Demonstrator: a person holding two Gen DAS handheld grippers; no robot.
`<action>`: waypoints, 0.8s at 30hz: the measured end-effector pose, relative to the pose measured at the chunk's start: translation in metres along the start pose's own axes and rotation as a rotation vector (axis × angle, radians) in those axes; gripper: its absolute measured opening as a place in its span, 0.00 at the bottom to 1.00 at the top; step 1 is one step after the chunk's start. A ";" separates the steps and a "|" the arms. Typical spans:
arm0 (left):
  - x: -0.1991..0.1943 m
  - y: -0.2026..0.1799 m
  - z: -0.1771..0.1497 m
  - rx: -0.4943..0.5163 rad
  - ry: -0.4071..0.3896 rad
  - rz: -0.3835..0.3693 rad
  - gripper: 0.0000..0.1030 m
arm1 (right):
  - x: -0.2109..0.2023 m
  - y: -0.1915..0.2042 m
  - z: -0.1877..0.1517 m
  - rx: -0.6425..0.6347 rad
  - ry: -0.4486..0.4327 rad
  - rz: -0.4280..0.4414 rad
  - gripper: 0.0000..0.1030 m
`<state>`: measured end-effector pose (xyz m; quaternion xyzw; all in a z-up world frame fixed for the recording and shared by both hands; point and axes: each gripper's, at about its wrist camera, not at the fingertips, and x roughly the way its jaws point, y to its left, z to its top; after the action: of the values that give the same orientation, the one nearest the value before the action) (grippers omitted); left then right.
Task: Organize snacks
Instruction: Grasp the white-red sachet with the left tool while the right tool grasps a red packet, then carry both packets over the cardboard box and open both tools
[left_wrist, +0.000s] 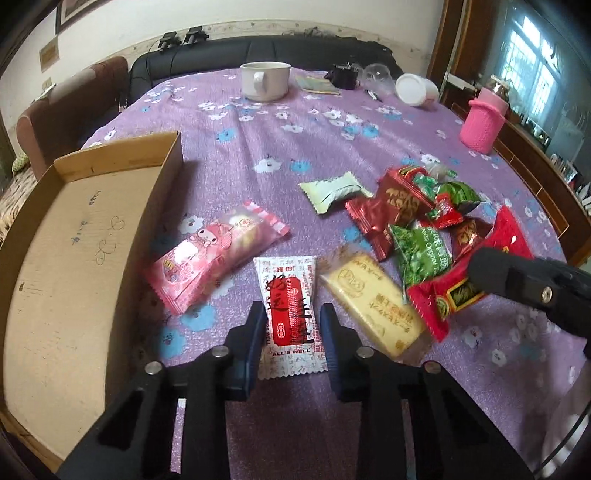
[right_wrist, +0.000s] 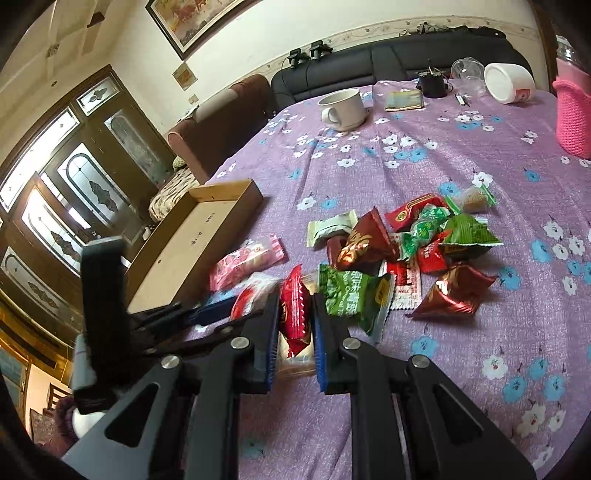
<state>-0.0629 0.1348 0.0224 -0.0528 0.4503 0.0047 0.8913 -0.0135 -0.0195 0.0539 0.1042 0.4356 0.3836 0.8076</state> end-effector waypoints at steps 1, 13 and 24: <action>-0.006 0.005 -0.002 -0.026 -0.008 -0.039 0.26 | -0.001 0.001 -0.001 -0.002 0.000 0.003 0.18; -0.099 0.098 -0.022 -0.247 -0.183 -0.006 0.26 | 0.016 0.061 0.019 -0.060 0.057 0.182 0.18; -0.117 0.187 -0.065 -0.417 -0.169 0.144 0.27 | 0.119 0.161 0.003 -0.142 0.292 0.330 0.18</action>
<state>-0.1948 0.3187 0.0616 -0.2027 0.3660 0.1656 0.8930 -0.0571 0.1756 0.0626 0.0602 0.4965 0.5513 0.6678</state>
